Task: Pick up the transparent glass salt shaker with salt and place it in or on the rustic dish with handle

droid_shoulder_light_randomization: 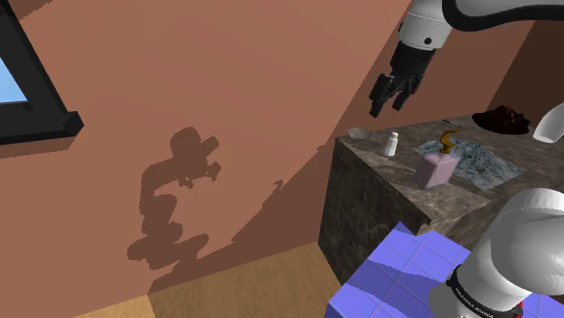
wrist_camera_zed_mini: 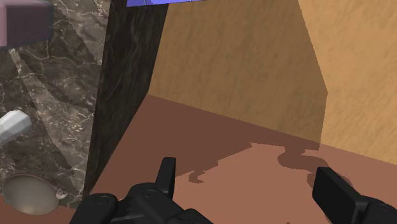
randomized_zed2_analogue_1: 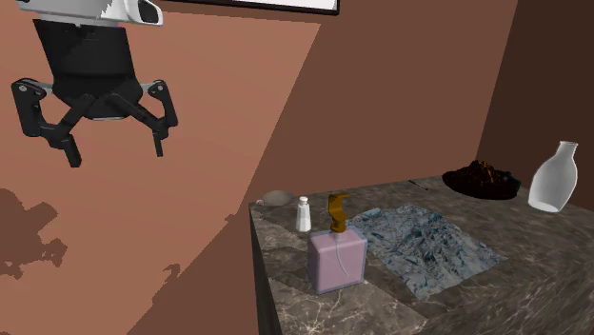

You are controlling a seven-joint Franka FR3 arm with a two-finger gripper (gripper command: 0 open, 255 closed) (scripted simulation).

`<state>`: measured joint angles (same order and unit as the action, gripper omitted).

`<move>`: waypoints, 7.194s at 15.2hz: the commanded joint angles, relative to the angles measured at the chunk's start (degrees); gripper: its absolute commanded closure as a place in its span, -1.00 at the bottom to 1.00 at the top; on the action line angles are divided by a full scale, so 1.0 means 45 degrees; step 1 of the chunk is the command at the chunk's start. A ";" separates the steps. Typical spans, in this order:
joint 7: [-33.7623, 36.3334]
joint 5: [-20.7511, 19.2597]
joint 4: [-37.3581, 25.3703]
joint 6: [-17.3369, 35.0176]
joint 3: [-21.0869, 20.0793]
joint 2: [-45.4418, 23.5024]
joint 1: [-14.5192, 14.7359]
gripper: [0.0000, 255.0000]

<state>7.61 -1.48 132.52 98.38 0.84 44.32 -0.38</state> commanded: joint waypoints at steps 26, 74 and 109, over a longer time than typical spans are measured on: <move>-0.6397 0.0179 0.0159 0.6642 0.7046 -0.5846 -0.0982 -1.00; -1.2444 0.6908 -0.4131 0.6903 0.9197 -1.2949 -0.1827 1.00; -0.9299 0.8370 -1.4212 0.2552 0.7698 -1.8660 -0.3442 1.00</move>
<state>-33.94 35.98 67.97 109.08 35.59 -39.41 -15.94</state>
